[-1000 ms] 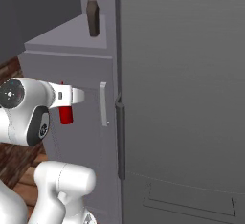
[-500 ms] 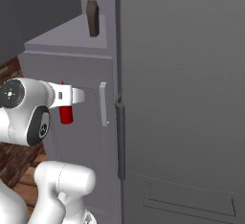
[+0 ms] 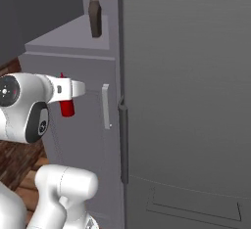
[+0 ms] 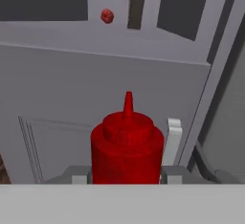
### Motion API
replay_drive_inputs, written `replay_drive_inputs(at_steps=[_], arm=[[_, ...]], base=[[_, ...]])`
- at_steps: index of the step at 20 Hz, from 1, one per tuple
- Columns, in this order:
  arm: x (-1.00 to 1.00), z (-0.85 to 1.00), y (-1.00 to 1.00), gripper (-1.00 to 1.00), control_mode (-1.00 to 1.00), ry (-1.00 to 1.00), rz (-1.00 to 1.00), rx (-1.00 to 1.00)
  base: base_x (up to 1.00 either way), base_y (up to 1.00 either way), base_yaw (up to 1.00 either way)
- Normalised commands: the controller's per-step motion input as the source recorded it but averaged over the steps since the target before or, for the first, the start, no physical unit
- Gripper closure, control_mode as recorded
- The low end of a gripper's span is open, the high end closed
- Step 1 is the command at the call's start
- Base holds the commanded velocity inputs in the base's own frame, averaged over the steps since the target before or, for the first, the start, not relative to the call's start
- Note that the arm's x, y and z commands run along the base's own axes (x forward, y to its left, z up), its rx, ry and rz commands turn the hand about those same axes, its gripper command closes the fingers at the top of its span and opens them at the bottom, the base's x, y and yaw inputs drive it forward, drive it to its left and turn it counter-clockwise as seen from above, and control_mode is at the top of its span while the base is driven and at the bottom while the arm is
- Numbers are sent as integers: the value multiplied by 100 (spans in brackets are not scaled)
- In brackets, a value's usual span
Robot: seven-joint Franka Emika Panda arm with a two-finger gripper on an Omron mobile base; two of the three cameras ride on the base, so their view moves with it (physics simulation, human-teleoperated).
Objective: Pick the ketchup and syrup bottle from the counter and place them in the cabinet.
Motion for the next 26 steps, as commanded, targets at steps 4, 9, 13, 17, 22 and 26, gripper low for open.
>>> replay_drive_inputs(at_steps=[4, 9, 13, 17, 22, 26], arm=[[0, 46, 0, 100, -100, -6, 0, 0], [0, 43, 0, 100, -100, -6, 0, 0], [0, 43, 0, 100, -100, -6, 0, 0], [0, 38, 0, 100, -100, -6, 0, 0], [0, 29, 0, 100, -100, -6, 0, 0], [0, 23, 0, 100, -100, -7, 0, 0]], base=[[0, 0, 0], [0, 0, 0], [0, 0, 0], [0, 0, 0], [0, 0, 0], [0, 0, 0]])
